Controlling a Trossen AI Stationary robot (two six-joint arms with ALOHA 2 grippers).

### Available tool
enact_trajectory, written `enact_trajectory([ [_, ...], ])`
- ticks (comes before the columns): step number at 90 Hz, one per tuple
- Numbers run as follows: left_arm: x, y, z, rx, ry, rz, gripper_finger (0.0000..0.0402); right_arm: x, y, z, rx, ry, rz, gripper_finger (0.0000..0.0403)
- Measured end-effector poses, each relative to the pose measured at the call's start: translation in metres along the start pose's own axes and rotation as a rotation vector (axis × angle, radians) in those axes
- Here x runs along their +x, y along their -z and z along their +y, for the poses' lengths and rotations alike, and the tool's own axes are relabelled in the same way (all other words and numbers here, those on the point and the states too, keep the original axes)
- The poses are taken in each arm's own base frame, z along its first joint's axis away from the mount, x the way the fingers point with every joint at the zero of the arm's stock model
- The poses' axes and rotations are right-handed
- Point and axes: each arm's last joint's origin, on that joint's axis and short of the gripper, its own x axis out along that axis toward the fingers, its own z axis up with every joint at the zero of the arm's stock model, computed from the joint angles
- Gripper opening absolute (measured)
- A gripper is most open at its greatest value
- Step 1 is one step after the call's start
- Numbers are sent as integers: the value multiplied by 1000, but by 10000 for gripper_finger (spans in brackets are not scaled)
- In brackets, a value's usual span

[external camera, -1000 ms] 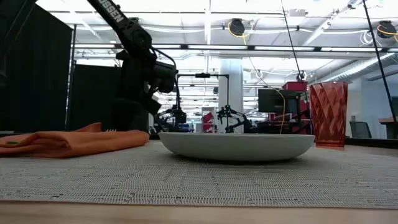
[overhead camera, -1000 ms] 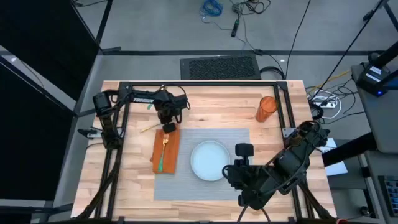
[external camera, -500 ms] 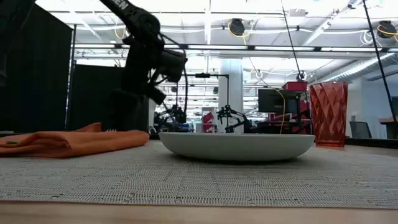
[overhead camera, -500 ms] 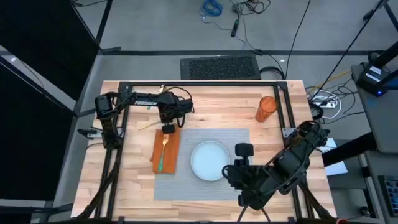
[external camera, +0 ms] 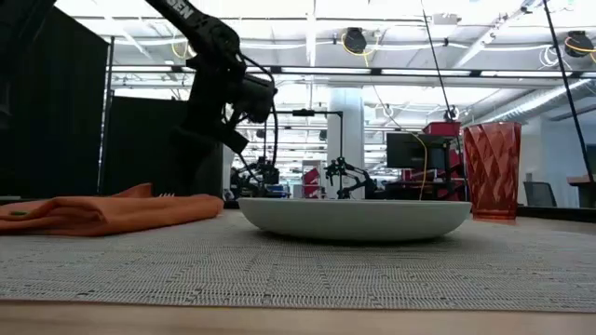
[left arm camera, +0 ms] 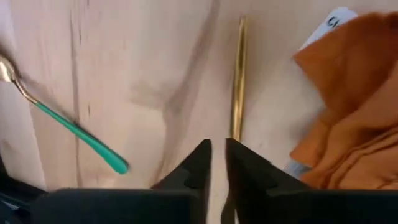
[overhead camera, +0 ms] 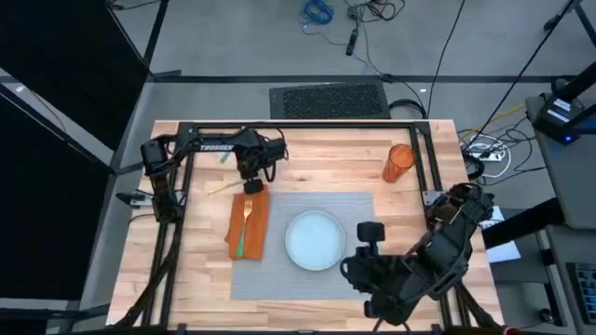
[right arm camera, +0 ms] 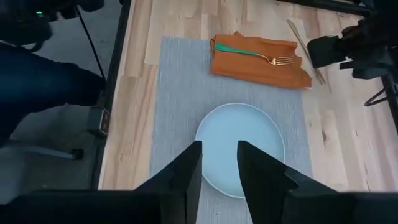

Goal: Set table place
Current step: Put the gold table knife on the gray table mat to the right of the blue plate

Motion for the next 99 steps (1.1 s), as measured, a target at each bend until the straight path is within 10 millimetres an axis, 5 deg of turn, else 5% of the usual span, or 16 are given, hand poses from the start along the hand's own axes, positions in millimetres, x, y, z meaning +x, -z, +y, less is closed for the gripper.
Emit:
enact_trajectory([
  [27,4,5,10,-42,99,34,183,-2,2,3,-6,-5,-3,86],
  [69,35,18,15,-30,169,70,190,-2,2,3,3,-4,-4,86],
  [99,37,10,18,-4,237,-29,182,-2,1,3,5,-4,-5,86],
])
